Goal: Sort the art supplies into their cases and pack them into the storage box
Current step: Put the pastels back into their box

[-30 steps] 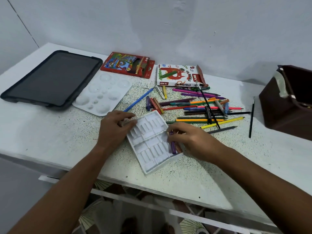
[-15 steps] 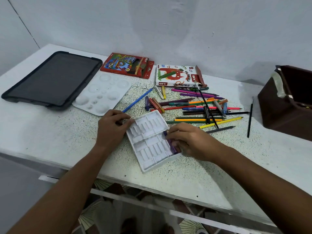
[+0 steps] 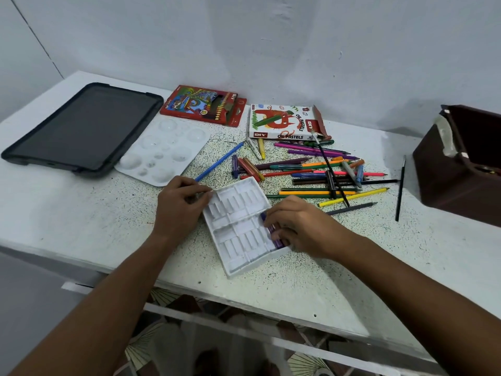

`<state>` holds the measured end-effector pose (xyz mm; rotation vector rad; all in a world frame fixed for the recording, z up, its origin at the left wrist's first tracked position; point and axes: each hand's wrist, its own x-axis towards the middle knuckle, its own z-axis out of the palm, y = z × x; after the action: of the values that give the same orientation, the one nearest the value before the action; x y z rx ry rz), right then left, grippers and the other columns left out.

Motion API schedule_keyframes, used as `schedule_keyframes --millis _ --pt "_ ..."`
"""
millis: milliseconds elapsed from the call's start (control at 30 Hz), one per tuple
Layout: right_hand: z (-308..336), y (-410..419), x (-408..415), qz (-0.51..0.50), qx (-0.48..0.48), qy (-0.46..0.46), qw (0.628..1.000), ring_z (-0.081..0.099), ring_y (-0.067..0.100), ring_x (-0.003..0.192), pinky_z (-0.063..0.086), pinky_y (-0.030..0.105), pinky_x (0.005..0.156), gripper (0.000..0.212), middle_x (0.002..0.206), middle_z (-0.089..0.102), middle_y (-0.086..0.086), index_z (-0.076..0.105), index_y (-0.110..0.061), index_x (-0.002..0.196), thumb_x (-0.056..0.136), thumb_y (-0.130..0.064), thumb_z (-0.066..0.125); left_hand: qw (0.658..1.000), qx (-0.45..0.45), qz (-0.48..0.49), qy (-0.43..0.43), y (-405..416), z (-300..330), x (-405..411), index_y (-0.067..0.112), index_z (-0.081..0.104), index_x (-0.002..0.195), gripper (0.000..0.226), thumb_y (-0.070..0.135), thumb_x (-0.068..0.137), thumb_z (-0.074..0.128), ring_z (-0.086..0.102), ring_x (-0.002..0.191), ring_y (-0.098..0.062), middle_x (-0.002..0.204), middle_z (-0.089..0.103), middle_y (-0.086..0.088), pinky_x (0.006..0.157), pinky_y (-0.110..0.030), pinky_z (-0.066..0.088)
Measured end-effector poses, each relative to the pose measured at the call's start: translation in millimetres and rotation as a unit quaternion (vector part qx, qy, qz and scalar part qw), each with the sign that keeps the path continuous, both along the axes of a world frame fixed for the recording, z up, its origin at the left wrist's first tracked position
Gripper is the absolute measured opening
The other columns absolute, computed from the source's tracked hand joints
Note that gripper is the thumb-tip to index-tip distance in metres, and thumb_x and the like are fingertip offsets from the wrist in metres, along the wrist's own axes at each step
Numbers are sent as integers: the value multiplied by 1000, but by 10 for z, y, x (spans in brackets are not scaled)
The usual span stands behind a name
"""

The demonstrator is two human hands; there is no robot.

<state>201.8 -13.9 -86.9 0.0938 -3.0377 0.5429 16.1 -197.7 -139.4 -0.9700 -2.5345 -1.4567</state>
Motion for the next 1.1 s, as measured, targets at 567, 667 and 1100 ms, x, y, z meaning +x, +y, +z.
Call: schedule_keyframes --millis 567,667,1100 --pt "89 94 -1213 -315 -30 -75 946 61 28 92 53 41 82 19 106 66 12 63 -10 110 93 -17 57 1000 1 -14 -16 -7 21 -19 9 77 95 15 10 80 77 54 71 6 85 58 2 63 -2 38" --pt "74 116 -1271 -334 -49 -81 938 62 28 89 54 42 81 20 102 67 12 64 -9 107 90 -18 63 1000 1 -13 -14 -9 25 -21 8 77 95 15 9 80 76 55 73 1 87 58 0 65 -2 38" --pt "248 219 -925 -246 -51 14 968 48 20 101 40 33 83 19 108 62 4 68 -14 107 95 -10 54 999 22 -17 -34 8 -1 -48 7 77 95 15 8 80 76 55 75 9 85 56 6 66 -3 39"
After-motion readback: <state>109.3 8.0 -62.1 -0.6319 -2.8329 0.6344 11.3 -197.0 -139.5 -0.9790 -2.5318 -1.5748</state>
